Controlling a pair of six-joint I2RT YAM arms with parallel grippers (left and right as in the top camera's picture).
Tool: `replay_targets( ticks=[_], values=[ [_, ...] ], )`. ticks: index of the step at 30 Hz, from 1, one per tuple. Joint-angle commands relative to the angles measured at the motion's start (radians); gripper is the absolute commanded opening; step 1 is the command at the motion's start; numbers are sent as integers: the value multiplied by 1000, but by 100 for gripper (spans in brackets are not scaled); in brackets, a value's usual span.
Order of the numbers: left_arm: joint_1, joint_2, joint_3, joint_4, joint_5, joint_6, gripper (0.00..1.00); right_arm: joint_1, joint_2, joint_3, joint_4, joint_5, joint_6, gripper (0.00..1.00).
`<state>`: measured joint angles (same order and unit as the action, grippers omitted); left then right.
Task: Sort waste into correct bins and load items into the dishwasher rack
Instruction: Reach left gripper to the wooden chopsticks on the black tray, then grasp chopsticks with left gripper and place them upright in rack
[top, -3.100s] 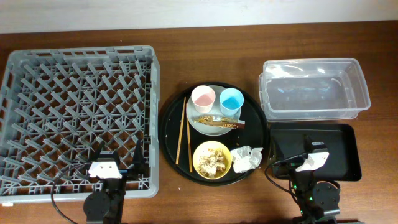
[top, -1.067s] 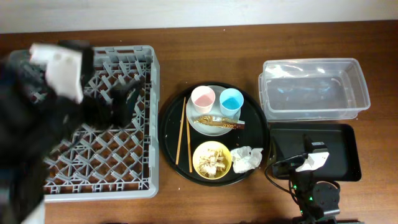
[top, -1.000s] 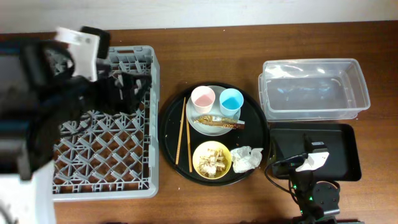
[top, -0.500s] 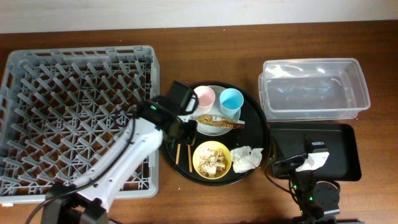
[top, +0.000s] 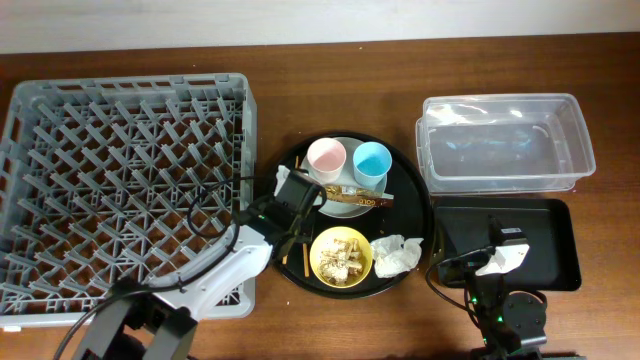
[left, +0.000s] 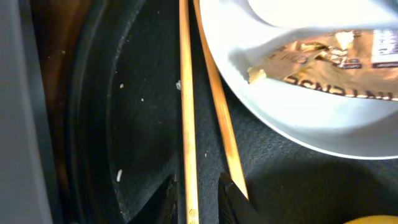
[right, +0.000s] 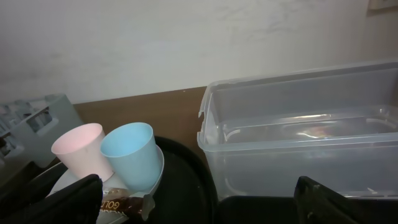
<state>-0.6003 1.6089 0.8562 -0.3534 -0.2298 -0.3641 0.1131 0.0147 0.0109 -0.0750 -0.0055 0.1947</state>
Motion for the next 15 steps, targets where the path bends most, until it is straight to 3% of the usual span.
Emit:
replay_targets(
  ticks=[1,8,11,15],
  values=[
    [-6,82,-10,48,-29,-9,20,-2,-6,-5,-4,-2,-4,99],
    [-6,148,-10,81,-28,-10,19,-2,-6,-5,-4,-2,-4,99],
    [-6,148,-10,75,-21,-10,2,-2,-6,-5,-4,-2,-4,99],
    [-6,131,-4,72,-31,-10,1,-2,-6,-5,-4,-2,-4,99]
  ],
)
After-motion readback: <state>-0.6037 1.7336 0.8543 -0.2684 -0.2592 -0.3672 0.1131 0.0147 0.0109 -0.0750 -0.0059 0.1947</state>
